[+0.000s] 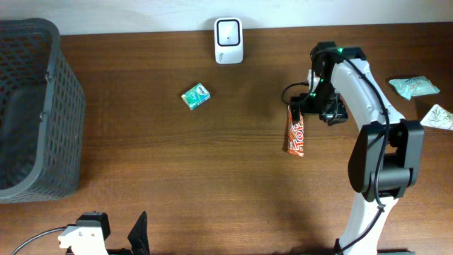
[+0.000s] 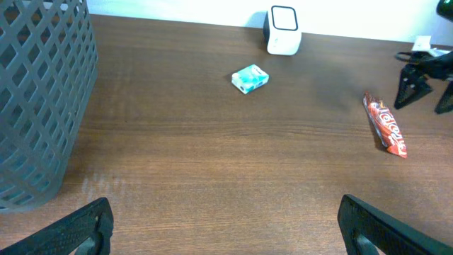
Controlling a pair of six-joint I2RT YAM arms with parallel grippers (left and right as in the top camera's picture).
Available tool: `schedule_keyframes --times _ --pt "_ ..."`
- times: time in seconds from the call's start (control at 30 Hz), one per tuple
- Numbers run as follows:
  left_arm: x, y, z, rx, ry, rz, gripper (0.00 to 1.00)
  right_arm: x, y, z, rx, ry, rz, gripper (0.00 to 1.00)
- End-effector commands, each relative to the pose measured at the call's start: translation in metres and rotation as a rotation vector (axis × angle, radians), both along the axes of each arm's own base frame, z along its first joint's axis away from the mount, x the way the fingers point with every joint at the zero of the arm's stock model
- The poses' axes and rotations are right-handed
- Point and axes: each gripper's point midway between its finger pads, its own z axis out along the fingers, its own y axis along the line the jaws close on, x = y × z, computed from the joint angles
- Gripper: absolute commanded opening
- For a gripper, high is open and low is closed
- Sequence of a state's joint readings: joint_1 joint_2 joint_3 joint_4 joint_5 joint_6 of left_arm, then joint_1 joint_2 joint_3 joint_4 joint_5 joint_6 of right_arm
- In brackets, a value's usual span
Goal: Scan the item barcode
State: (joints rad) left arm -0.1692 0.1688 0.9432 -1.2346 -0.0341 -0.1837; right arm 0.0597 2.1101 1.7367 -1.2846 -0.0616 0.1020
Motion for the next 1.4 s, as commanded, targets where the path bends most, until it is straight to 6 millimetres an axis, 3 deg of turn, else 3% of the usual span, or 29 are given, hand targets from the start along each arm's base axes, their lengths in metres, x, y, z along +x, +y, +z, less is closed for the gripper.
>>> schedule_keyframes --times 0.0,0.23,0.37,0.5,0.57,0.63,0.73,0.93,1.1,1.23,1.33,1.37 --pt "0.0 0.002 0.0 -0.001 -0.007 0.01 0.99 0.003 0.013 -0.018 0.077 -0.018 -0.01 0.98" --pt "0.0 0.002 0.0 -0.001 -0.007 0.01 0.99 0.012 0.027 -0.044 0.142 -0.085 -0.009 0.85" --pt "0.0 0.002 0.0 -0.001 -0.007 0.01 0.99 0.01 0.029 -0.065 0.143 -0.108 -0.002 0.84" --pt "0.0 0.002 0.0 -0.001 -0.007 0.01 0.99 0.007 0.028 -0.075 0.137 -0.112 -0.007 0.7" --pt "0.0 0.002 0.0 -0.001 -0.007 0.01 0.99 0.007 0.018 -0.077 0.078 -0.107 -0.08 0.59" --pt "0.0 0.002 0.0 -0.001 -0.007 0.01 0.99 0.007 0.01 -0.078 0.026 -0.109 -0.121 0.55" --pt "0.0 0.002 0.0 -0.001 -0.007 0.01 0.99 0.007 0.011 -0.079 -0.024 -0.115 -0.111 0.55" --pt "0.0 0.002 0.0 -0.001 -0.007 0.01 0.99 0.004 0.037 -0.078 -0.161 -0.149 0.024 0.56" --pt "0.0 0.002 0.0 -0.001 -0.007 0.01 0.99 0.004 0.044 -0.077 -0.191 -0.164 0.055 0.55" --pt "0.0 0.002 0.0 -0.001 -0.007 0.01 0.99 0.003 0.045 -0.077 -0.177 -0.161 0.019 0.4" --pt "0.0 0.002 0.0 -0.001 -0.007 0.01 0.99 0.007 0.047 -0.075 -0.174 -0.173 -0.038 0.09" --pt "0.0 0.002 0.0 -0.001 -0.007 0.01 0.99 0.013 0.049 -0.07 -0.166 -0.191 -0.047 0.08"
